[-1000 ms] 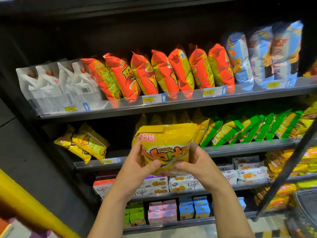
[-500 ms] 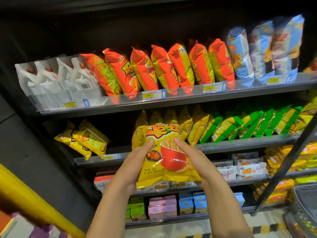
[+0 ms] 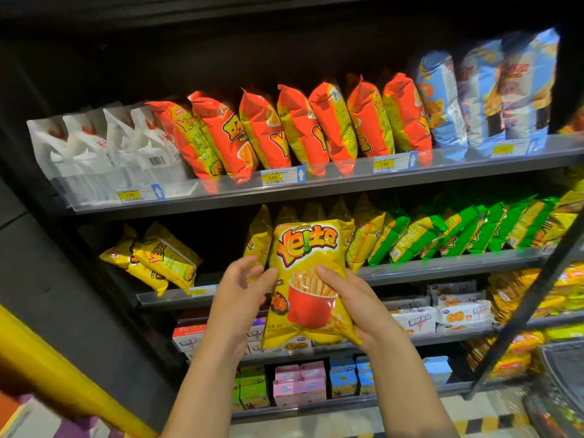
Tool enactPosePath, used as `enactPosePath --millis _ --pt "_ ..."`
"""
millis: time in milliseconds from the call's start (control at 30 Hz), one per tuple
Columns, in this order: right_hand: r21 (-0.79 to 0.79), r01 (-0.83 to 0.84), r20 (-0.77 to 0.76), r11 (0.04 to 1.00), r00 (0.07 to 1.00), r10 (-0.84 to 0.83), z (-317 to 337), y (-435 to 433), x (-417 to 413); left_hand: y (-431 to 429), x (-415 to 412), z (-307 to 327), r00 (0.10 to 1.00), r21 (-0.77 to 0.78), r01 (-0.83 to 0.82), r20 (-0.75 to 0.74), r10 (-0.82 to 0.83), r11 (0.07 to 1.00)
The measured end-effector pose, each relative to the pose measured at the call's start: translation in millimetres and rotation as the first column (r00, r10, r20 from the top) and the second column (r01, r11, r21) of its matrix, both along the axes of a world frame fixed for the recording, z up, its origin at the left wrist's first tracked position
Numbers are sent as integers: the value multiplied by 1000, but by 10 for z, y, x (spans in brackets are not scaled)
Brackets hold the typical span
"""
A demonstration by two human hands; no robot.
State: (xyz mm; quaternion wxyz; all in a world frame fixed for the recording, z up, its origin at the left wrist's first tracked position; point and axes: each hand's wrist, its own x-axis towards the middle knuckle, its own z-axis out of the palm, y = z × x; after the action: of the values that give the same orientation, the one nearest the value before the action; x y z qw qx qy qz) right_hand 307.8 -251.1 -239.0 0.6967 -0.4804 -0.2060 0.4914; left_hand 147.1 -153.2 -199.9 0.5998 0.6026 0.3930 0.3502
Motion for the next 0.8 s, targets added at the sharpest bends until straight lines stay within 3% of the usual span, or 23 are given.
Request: enactPosePath --millis 67,133,267,433,667,800 --pt "6 61 118 998 991 -61 -28 33 -15 23 -15 8 995 48 -67 78 63 997" --pt "23 105 225 994 968 -108 -7 66 -70 12 13 31 996 50 -18 93 13 999" --pt "54 133 404 990 904 -143 33 128 -197 -61 86 36 983 83 178 -50 -174 981" --pt "15 20 481 1000 876 -24 94 167 -195 -46 119 4 982 93 171 -101 -162 981" --pt "58 60 486 997 870 -80 109 149 -75 81 40 -39 998 -55 39 46 -36 998" --pt "59 103 407 993 906 -118 117 126 -47 129 9 -47 974 -201 140 206 -98 970"
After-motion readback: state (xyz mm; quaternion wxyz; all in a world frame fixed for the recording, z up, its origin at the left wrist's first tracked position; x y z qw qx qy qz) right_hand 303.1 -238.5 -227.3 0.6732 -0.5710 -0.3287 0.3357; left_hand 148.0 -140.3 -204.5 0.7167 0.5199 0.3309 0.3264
